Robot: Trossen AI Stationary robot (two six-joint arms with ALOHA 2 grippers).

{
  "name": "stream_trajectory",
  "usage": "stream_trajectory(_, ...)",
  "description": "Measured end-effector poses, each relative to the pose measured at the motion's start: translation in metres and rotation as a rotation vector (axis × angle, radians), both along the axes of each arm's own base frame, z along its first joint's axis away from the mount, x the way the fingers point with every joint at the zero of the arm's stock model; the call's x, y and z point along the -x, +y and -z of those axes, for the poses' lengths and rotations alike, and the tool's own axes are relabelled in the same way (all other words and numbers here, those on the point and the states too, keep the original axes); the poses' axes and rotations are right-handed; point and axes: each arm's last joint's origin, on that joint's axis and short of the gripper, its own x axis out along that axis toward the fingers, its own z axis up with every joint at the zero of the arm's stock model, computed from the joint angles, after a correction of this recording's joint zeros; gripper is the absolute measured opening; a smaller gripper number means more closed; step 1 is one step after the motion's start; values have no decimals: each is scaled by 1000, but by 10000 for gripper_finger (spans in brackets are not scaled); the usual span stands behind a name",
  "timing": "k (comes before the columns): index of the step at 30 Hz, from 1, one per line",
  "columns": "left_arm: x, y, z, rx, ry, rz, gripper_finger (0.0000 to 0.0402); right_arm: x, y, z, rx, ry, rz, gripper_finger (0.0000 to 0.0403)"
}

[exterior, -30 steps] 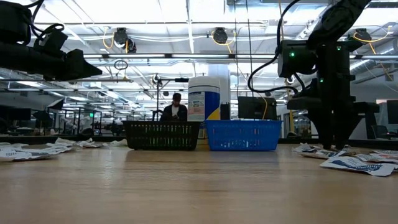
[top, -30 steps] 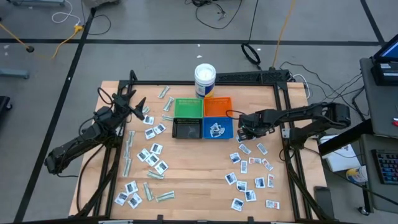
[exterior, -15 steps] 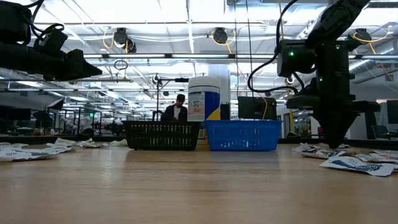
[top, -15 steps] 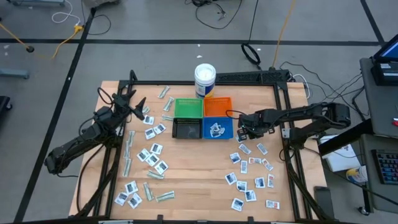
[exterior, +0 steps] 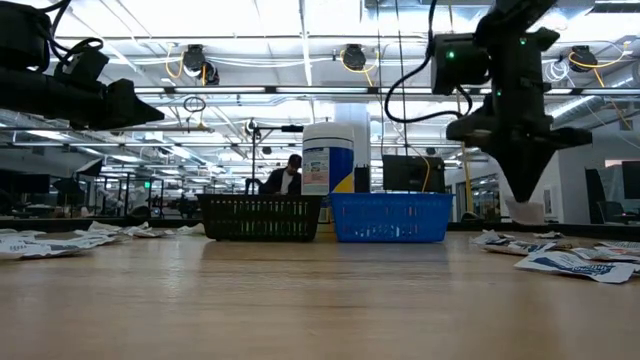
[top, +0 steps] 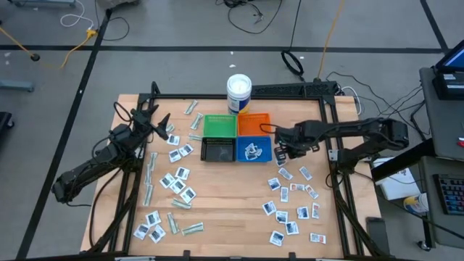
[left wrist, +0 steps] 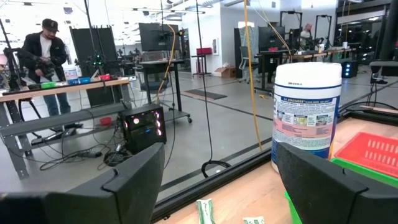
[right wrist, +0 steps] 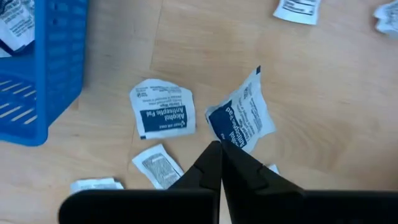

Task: Pick & Place First Aid Supplies
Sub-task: Put the blue alcohol pad into the blue basket

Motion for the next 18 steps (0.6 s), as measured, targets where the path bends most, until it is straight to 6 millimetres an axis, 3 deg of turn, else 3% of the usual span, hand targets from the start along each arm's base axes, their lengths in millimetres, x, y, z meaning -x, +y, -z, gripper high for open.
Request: stream_trajectory(18, 0, 0, 0, 0, 0, 0, 308, -13, -4, -45, 36, -21, 27, 0)
